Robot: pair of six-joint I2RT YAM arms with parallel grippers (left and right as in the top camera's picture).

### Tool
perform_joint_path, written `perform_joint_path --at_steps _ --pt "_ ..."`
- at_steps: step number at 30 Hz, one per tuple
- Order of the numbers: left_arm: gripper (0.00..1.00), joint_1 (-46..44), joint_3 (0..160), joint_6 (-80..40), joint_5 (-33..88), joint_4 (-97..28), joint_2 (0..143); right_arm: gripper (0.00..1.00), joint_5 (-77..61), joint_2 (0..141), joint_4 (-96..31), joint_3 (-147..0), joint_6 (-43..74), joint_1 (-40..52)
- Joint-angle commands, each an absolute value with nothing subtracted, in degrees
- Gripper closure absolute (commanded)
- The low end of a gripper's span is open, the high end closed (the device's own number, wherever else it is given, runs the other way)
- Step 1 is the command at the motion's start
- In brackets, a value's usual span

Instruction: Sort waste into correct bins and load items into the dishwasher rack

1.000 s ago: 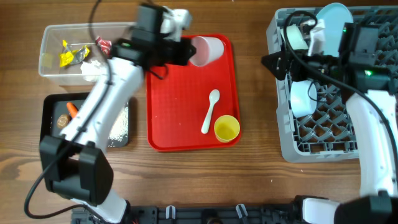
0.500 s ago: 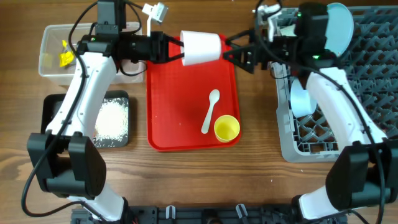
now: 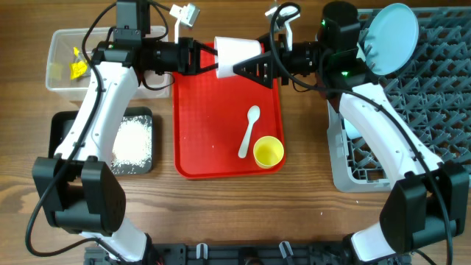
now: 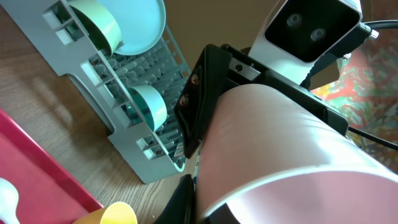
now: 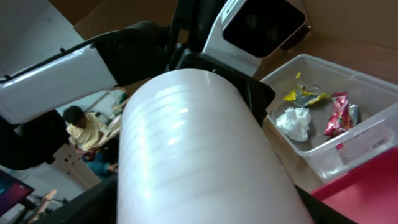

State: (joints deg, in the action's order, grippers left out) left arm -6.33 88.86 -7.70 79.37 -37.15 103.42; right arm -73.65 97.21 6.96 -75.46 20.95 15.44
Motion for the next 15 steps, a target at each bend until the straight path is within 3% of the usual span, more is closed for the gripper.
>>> perform_joint_path --at_steps 1,8,9,10,11,15 --pt "0.96 -6.55 88.92 -7.77 80.93 -37.10 103.88 0.30 -73.25 97.84 7.84 -76.14 21.17 15.35" --pt "0.95 -6.55 88.92 -7.77 79.79 -37.08 103.88 0.41 -73.45 97.84 8.16 -76.14 21.19 15.25" --pt "0.90 -6.55 88.92 -7.79 79.57 -37.10 103.88 0.42 -73.45 97.84 8.16 -76.14 21.21 15.14" --pt "0.77 -6.55 88.92 -7.77 79.40 -37.10 103.88 0.44 -73.45 97.84 8.19 -76.14 21.21 14.83" --pt "0.71 -6.55 88.92 -7.79 79.15 -37.10 103.88 0.44 -73.45 97.84 8.16 -76.14 21.23 14.55" --pt "0.61 -6.55 88.92 -7.79 78.19 -37.15 103.88 0.45 -74.11 97.84 8.16 -76.14 22.09 12.49"
